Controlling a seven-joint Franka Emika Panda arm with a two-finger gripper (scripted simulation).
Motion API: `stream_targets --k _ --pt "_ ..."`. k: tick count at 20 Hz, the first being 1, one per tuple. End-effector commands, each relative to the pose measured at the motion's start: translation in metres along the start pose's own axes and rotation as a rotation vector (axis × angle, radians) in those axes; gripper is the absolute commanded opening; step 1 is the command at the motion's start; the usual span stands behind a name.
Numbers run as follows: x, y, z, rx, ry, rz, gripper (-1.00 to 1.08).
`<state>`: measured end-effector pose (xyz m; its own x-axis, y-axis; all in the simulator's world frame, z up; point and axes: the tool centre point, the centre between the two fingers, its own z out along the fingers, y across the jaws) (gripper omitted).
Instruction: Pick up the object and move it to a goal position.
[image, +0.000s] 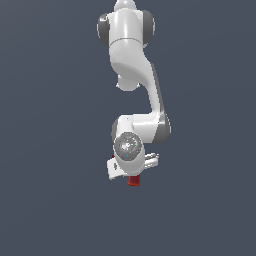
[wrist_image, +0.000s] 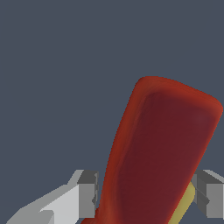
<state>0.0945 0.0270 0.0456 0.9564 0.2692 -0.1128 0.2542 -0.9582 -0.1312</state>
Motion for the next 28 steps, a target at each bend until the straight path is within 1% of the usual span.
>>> stream_targets --k 1,6,21,28 --pt "-0.003 -0.007 -0.014 -0.002 0.006 -0.001 -1.00" --pt "-0.014 -0.028 -0.047 -0.002 0.005 -0.001 -1.00" --pt "-0.057 -0.110 -0.178 -0.003 0.006 -0.002 -1.00" --pt "-0.068 -0.134 -0.218 -0.002 0.006 -0.002 -1.00"
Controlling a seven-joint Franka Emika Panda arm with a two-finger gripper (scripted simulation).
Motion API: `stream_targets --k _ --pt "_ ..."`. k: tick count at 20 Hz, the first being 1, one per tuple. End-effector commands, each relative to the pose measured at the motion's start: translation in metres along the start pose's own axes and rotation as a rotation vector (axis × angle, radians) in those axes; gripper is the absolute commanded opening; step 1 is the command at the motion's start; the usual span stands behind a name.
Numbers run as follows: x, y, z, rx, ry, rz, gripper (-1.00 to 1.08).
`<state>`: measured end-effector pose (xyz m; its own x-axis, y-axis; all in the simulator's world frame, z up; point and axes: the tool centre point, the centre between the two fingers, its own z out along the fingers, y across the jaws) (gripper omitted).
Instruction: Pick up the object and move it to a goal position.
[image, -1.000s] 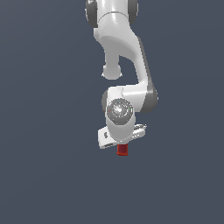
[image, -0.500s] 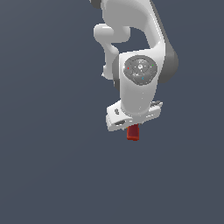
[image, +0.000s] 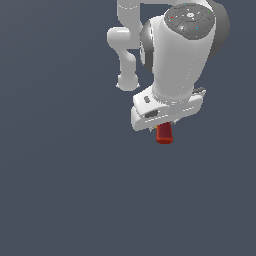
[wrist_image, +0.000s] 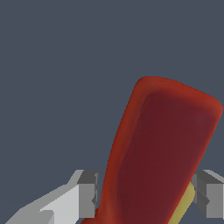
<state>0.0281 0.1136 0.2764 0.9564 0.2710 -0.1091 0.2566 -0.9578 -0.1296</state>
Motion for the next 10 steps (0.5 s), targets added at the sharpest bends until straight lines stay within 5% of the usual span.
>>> stream_targets --k 1,10 --pt "-0.0027 -0.0062 -0.0121 0.000 0.002 0.001 -1.00" --pt "-0.0012 -0.0064 -0.0135 0.001 0.003 0.001 -1.00"
